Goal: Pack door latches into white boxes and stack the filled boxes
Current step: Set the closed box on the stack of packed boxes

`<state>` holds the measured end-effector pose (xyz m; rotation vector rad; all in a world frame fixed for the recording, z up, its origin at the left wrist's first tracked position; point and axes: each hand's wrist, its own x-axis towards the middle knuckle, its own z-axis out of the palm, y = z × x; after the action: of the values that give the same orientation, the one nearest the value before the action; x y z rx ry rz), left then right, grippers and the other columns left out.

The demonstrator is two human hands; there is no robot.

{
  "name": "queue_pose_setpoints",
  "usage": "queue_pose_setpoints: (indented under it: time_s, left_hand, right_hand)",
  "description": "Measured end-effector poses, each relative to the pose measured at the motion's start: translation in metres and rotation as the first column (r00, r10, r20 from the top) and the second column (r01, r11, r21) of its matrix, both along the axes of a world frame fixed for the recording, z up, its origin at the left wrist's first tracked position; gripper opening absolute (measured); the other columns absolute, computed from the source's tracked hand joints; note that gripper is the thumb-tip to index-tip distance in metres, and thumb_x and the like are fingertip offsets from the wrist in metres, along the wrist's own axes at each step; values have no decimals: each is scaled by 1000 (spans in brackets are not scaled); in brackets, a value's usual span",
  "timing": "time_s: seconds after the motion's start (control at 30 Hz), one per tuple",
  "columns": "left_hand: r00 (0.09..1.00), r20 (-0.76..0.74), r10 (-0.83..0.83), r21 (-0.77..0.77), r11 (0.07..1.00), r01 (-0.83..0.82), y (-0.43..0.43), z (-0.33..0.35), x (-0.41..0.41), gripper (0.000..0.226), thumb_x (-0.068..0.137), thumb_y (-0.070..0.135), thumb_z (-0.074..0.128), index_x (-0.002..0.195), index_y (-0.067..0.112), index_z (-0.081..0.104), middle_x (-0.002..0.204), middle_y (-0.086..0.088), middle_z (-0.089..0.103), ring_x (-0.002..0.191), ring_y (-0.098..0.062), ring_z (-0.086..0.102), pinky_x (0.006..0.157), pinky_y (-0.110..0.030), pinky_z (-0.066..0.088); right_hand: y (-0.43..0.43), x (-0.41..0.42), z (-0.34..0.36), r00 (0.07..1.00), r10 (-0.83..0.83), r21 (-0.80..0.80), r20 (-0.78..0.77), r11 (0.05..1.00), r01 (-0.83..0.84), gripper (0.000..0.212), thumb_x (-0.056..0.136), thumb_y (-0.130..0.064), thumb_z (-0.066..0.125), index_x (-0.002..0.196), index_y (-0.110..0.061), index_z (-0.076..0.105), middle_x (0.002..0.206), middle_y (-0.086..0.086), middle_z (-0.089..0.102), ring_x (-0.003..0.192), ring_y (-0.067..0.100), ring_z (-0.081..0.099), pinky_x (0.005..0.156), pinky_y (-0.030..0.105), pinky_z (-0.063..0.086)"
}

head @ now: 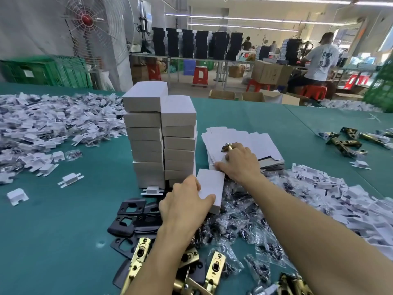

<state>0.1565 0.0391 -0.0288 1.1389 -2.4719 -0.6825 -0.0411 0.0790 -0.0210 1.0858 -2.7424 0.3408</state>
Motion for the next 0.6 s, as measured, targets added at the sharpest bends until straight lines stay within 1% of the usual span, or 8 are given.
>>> queue_pose_setpoints:
  time_s: [0.1,0.2,0.27,0.33,0.4,0.43,0.53,0.6]
  left_hand:
    - [1000,16,1,18,1000,-1,-2,1,1,40,80,65,61,106,35,53,102,8,59,86,-20,53,71,-34,35]
    - [1000,13,-5,26,1000,5,-2,2,1,40,80,65,62,105,36,52,103,7,59,89,-20,56,72,-34,36]
    - [1000,15,-11,25,1000,10,-1,2,0,39,80,65,61,104,35,51,102,7,58,91,-21,58,72,-34,36]
    - [1000,18,-14,25,1000,14,-1,2,0,39,80,64,61,105,35,51,101,7,57,93,-22,59,72,-35,37]
    - [1000,20,-18,27,999,17,-1,2,0,39,80,63,61,106,35,52,101,6,56,95,-24,60,72,-35,38]
    - [1000,21,-20,32,999,19,-1,2,1,39,80,63,61,106,36,51,100,5,56,95,-24,60,72,-35,38]
    - [1000,14,-18,48,999,17,-2,2,1,38,80,63,62,104,37,51,93,8,48,91,-23,55,72,-35,34]
    - [1000,8,-17,53,998,16,-2,3,1,37,79,63,63,103,37,51,91,9,45,88,-21,52,71,-35,34]
  right_hand:
    - [-4,10,4,993,40,76,-113,997,-32,28,93,-36,48,78,-13,56,115,12,58,95,34,56,72,37,36]
    - [-3,11,6,977,85,126,-195,990,-61,22,91,-7,43,89,-8,64,110,14,62,91,37,62,67,37,37]
    - [1,5,5,965,122,160,-231,983,-86,23,90,0,42,94,-5,64,108,13,63,90,38,64,65,39,41]
    - [5,1,3,967,140,141,-214,984,-111,22,98,-15,44,91,-7,64,110,11,62,92,37,63,72,42,46]
    - [5,1,-1,972,121,97,-202,990,-103,35,99,-38,44,88,-11,63,109,8,62,94,35,62,78,43,44]
    - [5,2,-3,971,104,88,-213,992,-87,39,97,-45,44,87,-12,63,108,7,63,95,34,62,79,43,44]
    - [2,3,-6,962,75,99,-262,994,-51,44,90,-53,49,85,-12,64,103,6,65,97,32,60,84,42,42]
    - [3,3,-3,955,79,121,-285,992,-46,42,89,-51,51,82,-12,65,101,6,66,100,31,58,89,42,40]
